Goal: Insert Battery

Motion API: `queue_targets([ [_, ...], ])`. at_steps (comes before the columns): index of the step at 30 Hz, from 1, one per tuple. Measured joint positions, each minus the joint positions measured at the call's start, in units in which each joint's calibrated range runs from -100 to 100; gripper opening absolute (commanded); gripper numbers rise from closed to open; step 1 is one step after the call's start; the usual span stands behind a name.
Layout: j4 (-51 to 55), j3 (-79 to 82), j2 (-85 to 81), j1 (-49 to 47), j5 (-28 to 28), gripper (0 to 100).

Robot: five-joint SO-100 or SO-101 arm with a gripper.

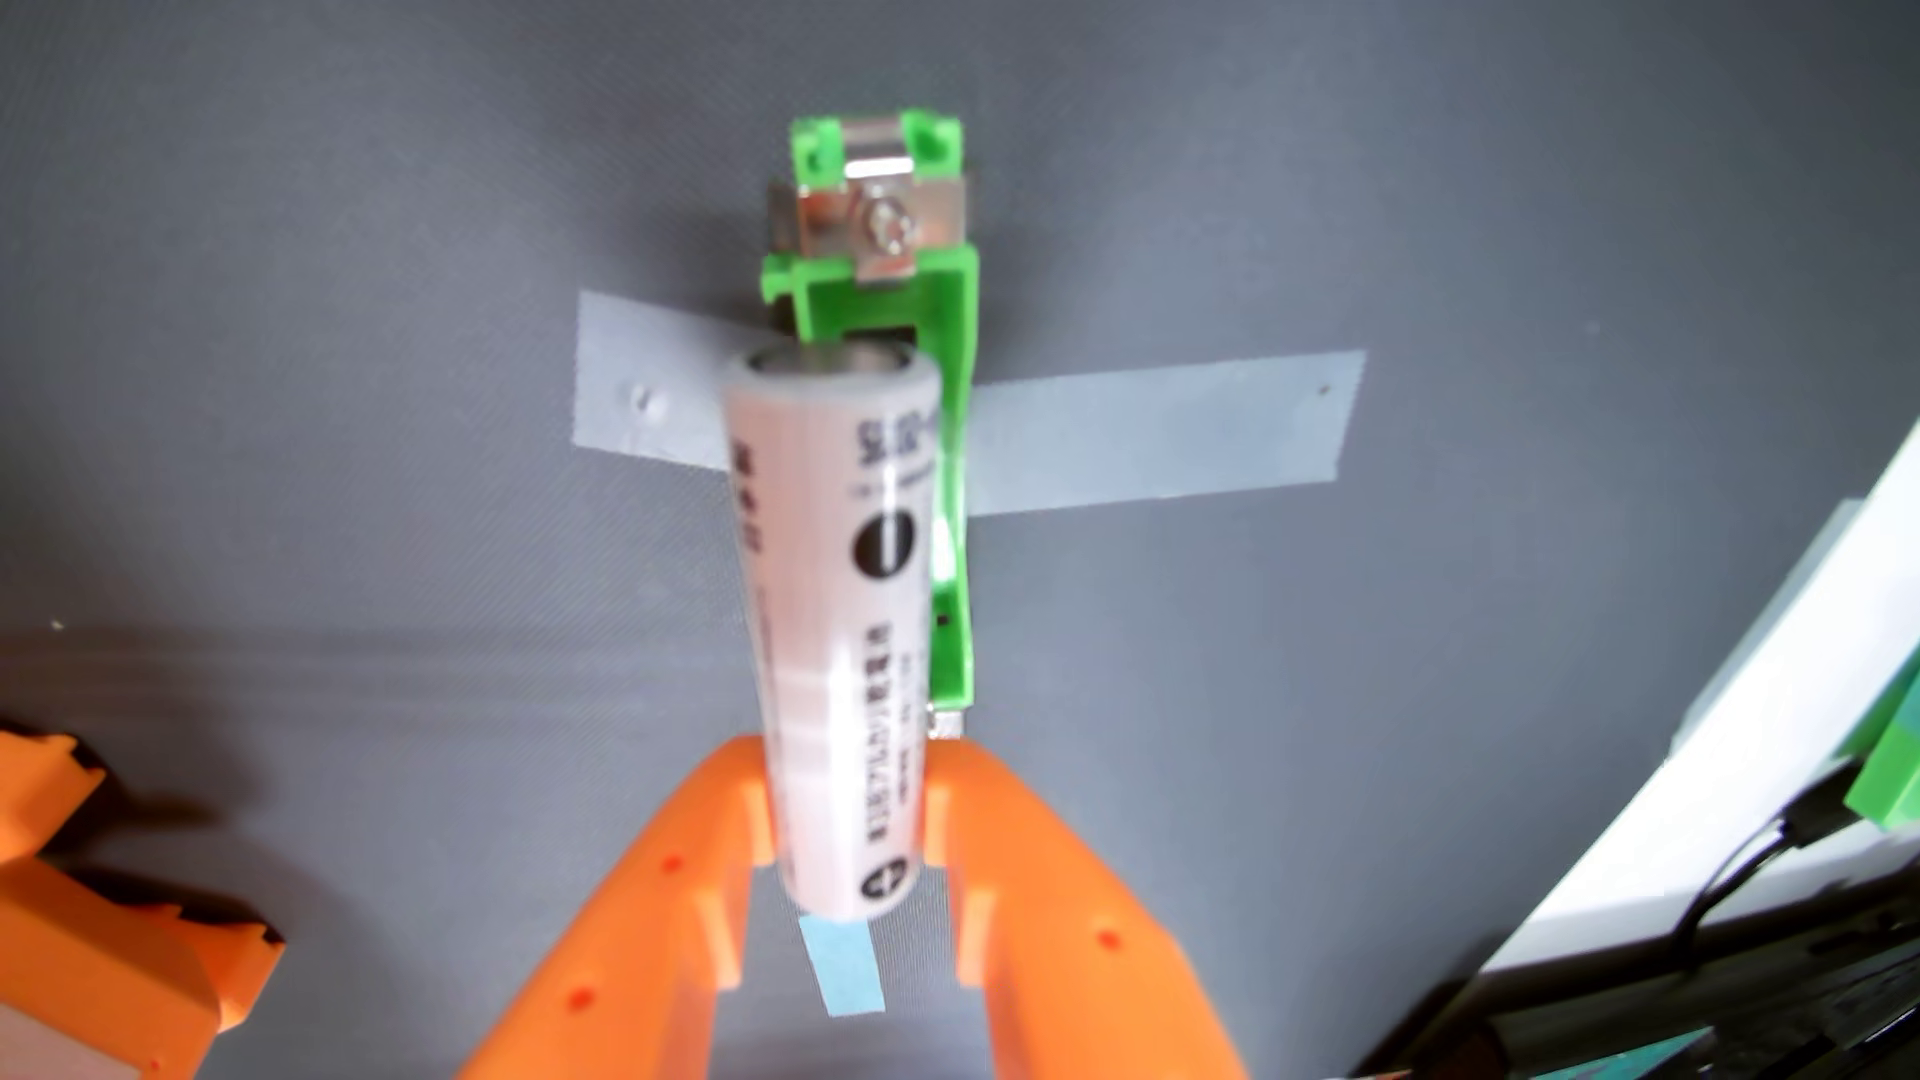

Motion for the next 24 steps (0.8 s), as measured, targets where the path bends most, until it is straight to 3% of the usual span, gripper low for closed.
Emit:
queue_targets([
  [24,-2.5,1.1,-0.1,0.4,2.5,1],
])
